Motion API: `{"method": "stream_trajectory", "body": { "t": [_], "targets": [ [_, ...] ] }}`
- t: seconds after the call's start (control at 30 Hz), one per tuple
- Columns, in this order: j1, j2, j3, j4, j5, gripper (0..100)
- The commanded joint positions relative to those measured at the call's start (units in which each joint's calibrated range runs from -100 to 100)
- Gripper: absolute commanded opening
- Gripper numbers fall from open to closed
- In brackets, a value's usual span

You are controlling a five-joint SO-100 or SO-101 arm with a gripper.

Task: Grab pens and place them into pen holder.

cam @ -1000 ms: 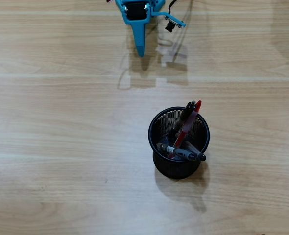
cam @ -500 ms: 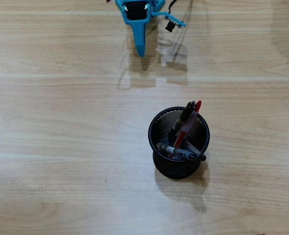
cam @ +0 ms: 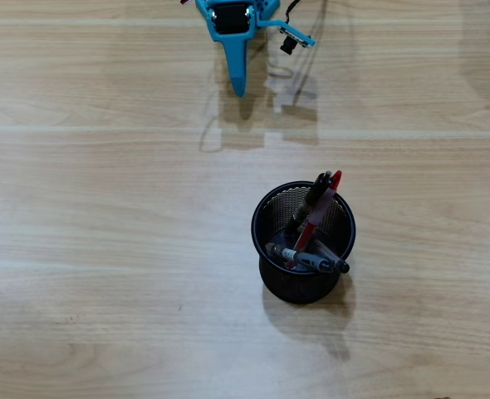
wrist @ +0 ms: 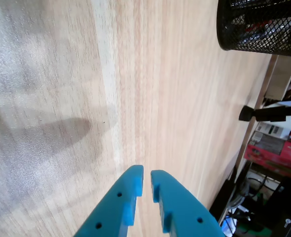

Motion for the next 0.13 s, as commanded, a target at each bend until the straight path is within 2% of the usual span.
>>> {"method": "stream_trajectory", "body": {
  "t": [0.0,0.1],
  "targets": [
    [0.6,-0.7,0.5,-0.4,0.1,3],
    [0.6,-0.7,0.5,-0.4,0.1,3]
  ]
}}
